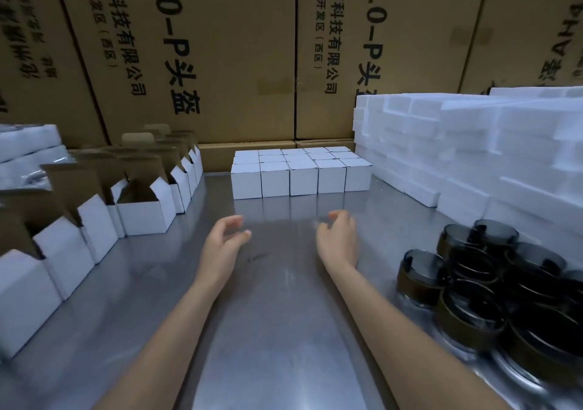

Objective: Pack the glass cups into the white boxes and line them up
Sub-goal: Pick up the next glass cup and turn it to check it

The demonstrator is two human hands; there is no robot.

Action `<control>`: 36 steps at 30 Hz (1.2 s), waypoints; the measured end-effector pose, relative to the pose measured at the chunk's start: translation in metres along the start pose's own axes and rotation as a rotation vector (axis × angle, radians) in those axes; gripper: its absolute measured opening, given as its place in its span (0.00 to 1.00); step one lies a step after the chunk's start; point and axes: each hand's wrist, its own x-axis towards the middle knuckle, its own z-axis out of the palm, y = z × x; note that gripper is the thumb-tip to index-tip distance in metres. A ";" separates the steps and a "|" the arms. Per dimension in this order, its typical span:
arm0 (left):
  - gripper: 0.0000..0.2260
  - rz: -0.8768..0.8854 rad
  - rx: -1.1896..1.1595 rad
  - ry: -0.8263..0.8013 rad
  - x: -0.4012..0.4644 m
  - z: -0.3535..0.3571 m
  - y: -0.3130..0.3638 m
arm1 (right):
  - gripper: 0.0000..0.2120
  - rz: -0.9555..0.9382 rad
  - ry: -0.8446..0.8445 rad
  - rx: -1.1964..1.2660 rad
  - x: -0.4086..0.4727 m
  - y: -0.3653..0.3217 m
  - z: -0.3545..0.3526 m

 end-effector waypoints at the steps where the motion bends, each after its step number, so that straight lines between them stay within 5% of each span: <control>1: 0.13 0.002 0.007 -0.007 -0.009 -0.003 0.003 | 0.14 -0.017 -0.013 -0.015 -0.008 0.001 -0.005; 9: 0.07 0.039 0.045 -0.101 -0.059 -0.018 0.016 | 0.12 -0.246 -0.170 -0.212 -0.062 0.008 -0.041; 13: 0.09 0.059 0.063 -0.159 -0.070 -0.022 0.017 | 0.14 -0.440 -0.142 -0.547 -0.076 0.010 -0.051; 19: 0.10 0.050 0.114 -0.184 -0.067 -0.021 0.018 | 0.18 -0.259 -0.068 -0.873 -0.063 -0.003 -0.074; 26: 0.09 0.034 0.129 -0.192 -0.067 -0.021 0.019 | 0.16 -0.259 -0.114 -0.843 -0.064 -0.003 -0.075; 36: 0.07 0.060 0.219 -0.252 -0.070 -0.018 0.018 | 0.16 -0.714 -0.238 -0.673 -0.094 -0.022 -0.041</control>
